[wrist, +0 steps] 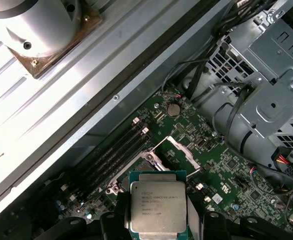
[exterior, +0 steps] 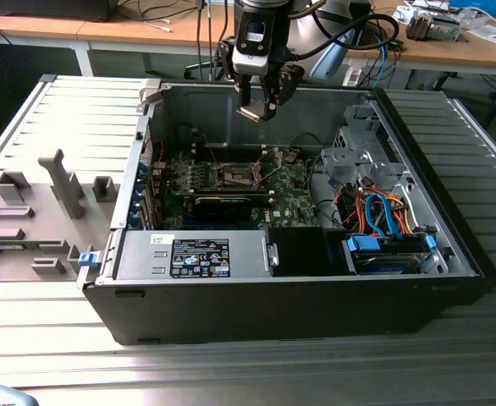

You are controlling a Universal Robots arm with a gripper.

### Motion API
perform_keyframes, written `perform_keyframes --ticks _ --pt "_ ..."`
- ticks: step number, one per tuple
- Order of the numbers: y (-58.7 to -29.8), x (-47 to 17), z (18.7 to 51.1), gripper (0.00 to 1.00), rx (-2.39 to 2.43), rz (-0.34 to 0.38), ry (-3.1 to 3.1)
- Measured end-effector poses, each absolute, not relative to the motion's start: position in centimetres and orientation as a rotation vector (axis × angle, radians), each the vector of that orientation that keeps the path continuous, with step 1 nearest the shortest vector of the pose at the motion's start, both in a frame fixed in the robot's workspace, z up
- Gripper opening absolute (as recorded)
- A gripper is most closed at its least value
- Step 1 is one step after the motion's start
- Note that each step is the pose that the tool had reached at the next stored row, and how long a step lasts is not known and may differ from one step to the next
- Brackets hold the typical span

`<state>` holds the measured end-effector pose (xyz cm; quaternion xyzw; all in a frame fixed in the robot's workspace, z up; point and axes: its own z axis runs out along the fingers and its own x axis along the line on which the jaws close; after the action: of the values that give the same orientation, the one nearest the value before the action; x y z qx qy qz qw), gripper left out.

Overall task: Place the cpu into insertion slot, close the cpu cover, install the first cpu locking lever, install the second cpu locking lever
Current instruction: 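Place the cpu into insertion slot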

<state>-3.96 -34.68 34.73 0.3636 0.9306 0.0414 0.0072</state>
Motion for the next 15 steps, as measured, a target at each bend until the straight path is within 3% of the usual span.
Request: perform_keyframes --ticks 15 --pt "-34.68 -3.96 34.73 0.55 1.160 0.129 2.900"
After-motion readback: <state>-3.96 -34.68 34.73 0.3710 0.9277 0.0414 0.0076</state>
